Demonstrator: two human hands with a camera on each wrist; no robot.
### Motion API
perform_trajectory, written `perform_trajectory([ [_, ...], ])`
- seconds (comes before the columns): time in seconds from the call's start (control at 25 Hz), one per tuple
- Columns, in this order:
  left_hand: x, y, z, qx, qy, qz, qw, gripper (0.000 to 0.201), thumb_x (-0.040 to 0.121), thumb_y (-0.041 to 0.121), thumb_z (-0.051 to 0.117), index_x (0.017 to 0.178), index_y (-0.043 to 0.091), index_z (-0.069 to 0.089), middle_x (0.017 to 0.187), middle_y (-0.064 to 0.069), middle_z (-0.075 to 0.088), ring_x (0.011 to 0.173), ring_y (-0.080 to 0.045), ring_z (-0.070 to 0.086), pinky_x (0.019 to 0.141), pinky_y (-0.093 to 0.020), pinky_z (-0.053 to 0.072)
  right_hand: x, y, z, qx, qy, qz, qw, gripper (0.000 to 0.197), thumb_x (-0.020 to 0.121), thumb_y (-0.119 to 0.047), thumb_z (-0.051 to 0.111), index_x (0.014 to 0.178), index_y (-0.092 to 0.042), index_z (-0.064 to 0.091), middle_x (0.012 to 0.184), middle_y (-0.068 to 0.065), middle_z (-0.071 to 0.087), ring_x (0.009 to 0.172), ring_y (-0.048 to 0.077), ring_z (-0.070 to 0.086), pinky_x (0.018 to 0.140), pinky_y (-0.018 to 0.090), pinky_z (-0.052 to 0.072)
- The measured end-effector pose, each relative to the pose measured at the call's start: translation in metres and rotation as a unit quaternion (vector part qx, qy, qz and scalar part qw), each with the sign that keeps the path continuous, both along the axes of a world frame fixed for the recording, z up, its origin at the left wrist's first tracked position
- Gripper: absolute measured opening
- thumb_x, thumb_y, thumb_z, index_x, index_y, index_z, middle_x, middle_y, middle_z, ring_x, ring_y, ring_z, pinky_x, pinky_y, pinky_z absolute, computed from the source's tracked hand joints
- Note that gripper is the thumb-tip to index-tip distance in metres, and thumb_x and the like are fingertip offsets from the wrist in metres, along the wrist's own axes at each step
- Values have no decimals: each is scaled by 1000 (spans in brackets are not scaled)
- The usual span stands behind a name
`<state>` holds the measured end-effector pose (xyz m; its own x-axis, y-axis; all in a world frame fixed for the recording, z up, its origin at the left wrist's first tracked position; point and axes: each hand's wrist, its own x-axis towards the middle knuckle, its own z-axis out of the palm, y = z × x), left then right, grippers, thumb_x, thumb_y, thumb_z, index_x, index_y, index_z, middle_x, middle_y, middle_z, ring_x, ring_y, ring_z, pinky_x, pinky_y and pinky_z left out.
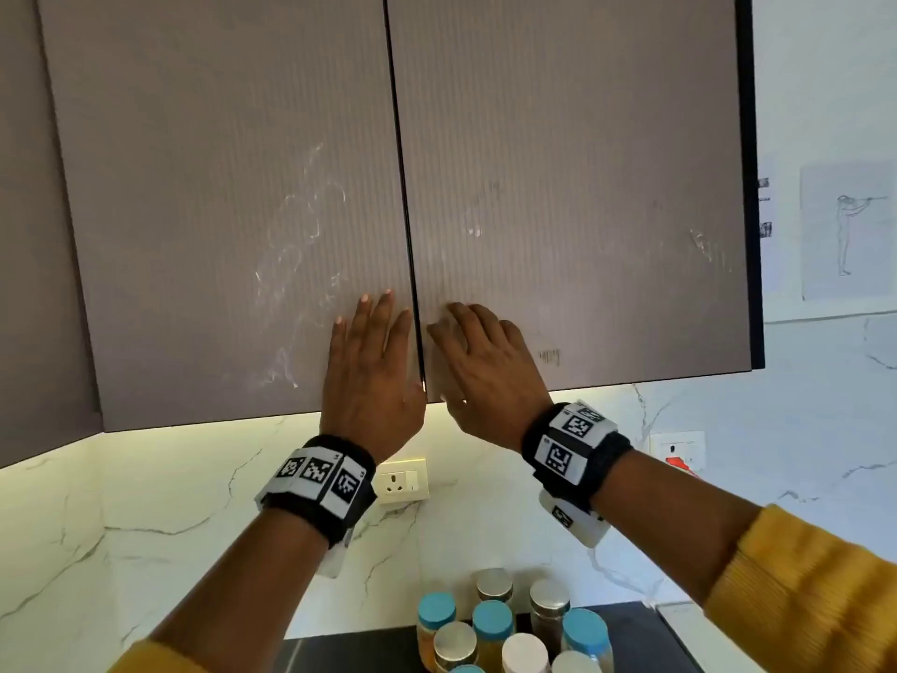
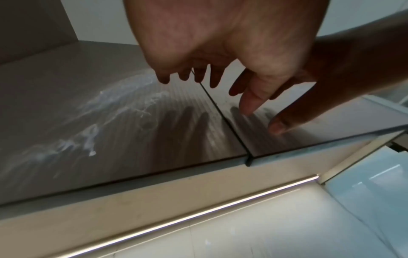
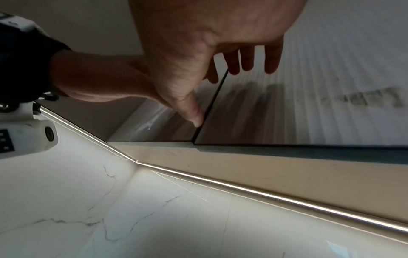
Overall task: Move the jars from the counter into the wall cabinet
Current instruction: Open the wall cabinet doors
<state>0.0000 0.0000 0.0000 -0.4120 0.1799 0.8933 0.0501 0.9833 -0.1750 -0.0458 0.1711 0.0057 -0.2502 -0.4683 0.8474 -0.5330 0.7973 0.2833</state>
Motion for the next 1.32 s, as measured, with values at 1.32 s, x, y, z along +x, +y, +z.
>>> perform_trajectory([
  [1.32,-67,-38,-12,-47,-18,25,998,94,95,62,44,165,19,-2,172,-8,-12,158,-35,-10,123,-64,-3,15,-33,-29,-38,-37,-121,991,112,88,-33,80,164,-2,4,167,37,-7,153,61,-6,122,73,14],
])
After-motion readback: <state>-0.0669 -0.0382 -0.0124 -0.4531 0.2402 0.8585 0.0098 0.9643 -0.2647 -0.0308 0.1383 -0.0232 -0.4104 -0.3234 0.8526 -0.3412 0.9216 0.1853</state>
